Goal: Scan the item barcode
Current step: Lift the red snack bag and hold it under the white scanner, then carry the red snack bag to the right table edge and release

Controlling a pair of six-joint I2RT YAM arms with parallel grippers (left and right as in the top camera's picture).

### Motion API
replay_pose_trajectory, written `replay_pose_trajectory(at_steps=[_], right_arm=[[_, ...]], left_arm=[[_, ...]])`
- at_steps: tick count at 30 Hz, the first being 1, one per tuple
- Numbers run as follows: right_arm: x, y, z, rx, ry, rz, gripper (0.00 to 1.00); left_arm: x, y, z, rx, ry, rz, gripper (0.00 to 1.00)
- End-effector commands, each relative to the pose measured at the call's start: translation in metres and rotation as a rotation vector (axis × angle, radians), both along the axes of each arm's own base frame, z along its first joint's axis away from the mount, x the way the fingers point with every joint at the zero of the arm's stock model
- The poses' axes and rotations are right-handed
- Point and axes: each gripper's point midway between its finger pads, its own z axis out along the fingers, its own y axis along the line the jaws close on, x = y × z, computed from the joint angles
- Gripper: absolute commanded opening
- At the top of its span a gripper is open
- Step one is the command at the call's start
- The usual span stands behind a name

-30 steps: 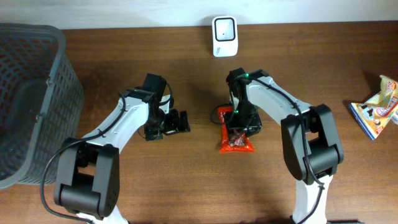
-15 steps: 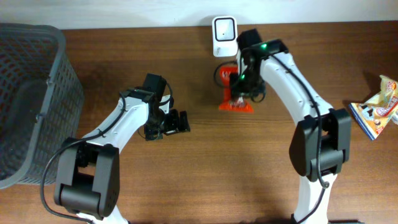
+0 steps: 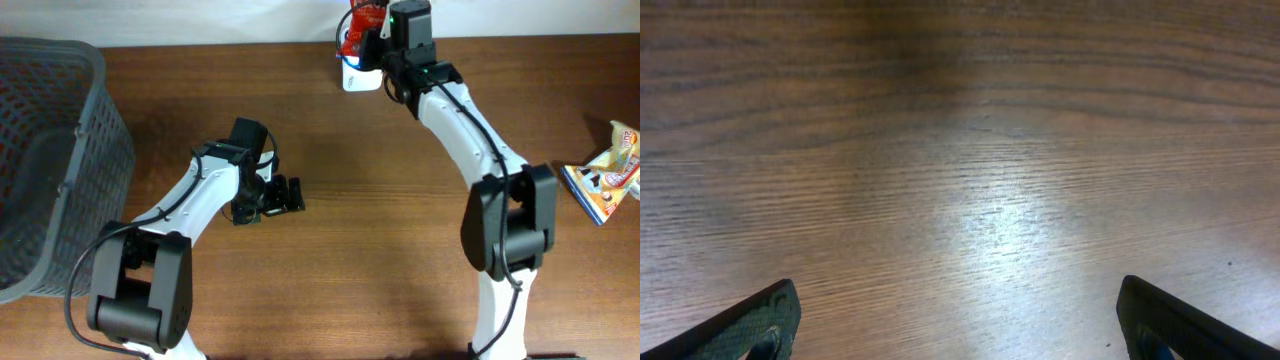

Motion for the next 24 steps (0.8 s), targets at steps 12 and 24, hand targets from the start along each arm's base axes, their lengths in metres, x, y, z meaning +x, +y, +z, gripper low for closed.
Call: replay_pose_trajectory(at_steps=[12,24], right_arm=[[0.037,-0.01,0.0,-0.004,-0.163,-0.11,0.04],[-0.001,-0.047,0.077,0.023,-0.126,-0.192,0.04]], left_arm=[[-0.001,0.001,-0.002,0.008,0.008,0.008,0.99],[-0.002,0.001,-0.002,0.009,0.01,0.009,0.99]])
